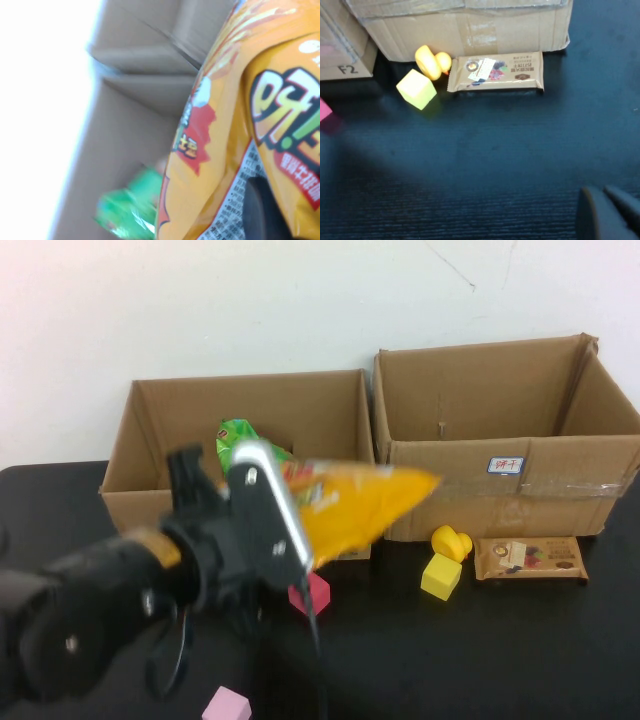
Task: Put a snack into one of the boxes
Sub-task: Place the potato chip in the potato chip box
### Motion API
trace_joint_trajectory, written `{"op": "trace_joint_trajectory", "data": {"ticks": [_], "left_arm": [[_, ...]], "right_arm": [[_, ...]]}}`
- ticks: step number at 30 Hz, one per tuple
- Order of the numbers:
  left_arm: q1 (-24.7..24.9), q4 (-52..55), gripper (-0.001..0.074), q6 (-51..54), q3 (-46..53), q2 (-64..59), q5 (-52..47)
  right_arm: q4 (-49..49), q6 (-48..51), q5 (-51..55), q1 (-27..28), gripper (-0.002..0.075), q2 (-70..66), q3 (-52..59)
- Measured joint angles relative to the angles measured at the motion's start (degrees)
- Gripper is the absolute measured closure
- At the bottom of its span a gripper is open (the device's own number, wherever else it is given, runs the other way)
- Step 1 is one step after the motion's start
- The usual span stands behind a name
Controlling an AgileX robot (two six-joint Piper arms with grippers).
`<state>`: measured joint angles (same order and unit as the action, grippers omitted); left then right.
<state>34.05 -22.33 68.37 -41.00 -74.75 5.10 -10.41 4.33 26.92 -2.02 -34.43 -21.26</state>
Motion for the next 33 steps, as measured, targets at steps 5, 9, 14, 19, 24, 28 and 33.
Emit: {"op": "trace_joint_trajectory", "data": {"ticks": [5, 9, 14, 19, 24, 28, 33], "left_arm": [[-1.49, 0.21, 0.0698, 1.04, -11.51, -0.99, -3.31], [-6.04, 0.45, 0.0699, 2.03, -19.65, -5.64, -6.16], [-12.33, 1.45, 0.0699, 3.84, -28.6, -15.24, -10.55], [-15.57, -1.91, 0.0628, 3.6, -32.61, -26.58, -6.46], [-15.85, -9.53, 0.0229, 3.08, -36.23, -31.8, -9.36], [-15.17, -15.12, 0.008, 1.77, -38.7, -31.69, -11.84], [-14.95, -16.88, 0.0169, -4.39, -40.0, -28.58, -14.5]], "right_arm": [[0.0, 0.0, -0.09, 0.0, 0.0727, 0.0, 0.0], [0.0, 0.0, -0.09, 0.0, 0.0727, 0.0, 0.0], [0.0, 0.0, -0.09, 0.0, 0.0727, 0.0, 0.0], [0.0, 0.22, -0.13, 0.0, 0.0727, 0.0, 0.0], [0.0, 3.42, 1.03, 0.0, 0.0727, 0.0, 0.0], [-0.13, 4.07, 1.79, 0.0, 0.0727, 0.0, 0.0], [-0.61, 4.07, 1.78, 0.0, 0.0727, 0.0, 0.0]]}}
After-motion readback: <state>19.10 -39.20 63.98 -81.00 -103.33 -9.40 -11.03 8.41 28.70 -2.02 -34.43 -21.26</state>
